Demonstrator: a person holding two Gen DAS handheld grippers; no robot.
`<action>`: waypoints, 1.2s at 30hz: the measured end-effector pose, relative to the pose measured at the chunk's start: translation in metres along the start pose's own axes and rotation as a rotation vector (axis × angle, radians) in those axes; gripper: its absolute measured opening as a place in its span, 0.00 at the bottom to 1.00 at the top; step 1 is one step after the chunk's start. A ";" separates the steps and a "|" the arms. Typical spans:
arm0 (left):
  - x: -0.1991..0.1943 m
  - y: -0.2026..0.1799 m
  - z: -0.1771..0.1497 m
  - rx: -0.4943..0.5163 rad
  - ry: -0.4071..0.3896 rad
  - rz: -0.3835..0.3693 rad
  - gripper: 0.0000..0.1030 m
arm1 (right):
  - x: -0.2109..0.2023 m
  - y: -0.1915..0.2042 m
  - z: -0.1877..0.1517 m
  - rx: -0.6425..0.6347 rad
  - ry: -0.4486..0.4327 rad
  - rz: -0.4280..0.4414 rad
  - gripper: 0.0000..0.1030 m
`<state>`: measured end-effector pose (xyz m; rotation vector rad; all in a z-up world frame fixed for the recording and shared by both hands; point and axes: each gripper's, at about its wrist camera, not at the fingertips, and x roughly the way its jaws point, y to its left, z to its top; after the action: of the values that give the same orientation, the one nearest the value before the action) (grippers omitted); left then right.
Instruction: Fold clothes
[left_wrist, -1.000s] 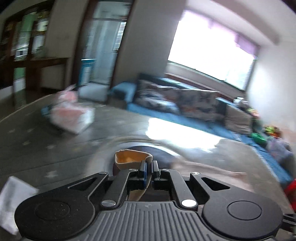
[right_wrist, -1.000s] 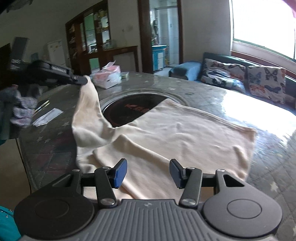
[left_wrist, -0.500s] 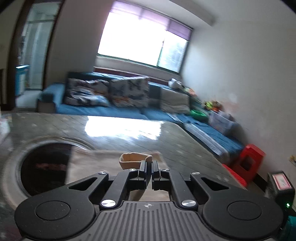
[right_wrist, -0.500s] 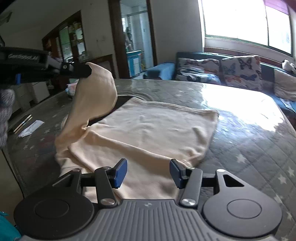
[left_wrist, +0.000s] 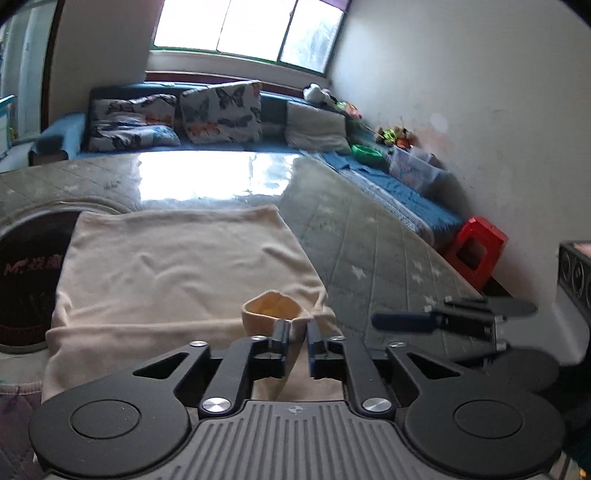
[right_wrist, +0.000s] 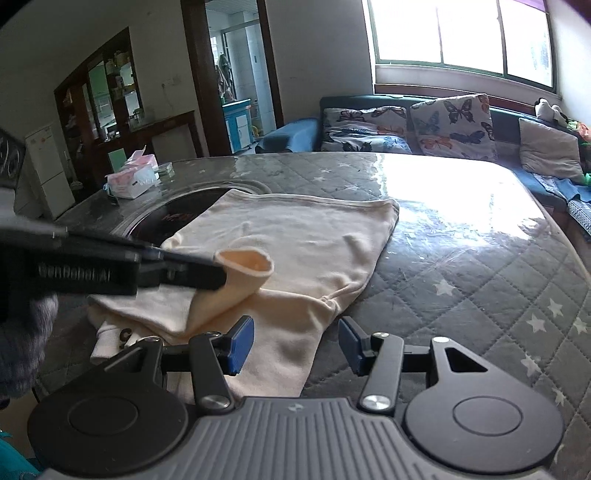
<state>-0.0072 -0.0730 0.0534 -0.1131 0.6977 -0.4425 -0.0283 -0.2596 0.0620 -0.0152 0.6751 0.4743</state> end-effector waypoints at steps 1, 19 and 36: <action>-0.002 0.004 0.000 0.001 -0.006 0.002 0.29 | 0.000 0.000 0.001 0.002 0.000 0.000 0.50; -0.044 0.101 -0.022 -0.040 -0.022 0.245 0.38 | 0.028 0.018 0.007 0.000 0.091 0.054 0.30; -0.052 0.123 -0.041 -0.020 0.001 0.259 0.32 | 0.014 0.029 0.012 0.014 0.091 0.018 0.04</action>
<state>-0.0248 0.0620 0.0227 -0.0409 0.7072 -0.1876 -0.0238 -0.2259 0.0665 -0.0171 0.7684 0.4885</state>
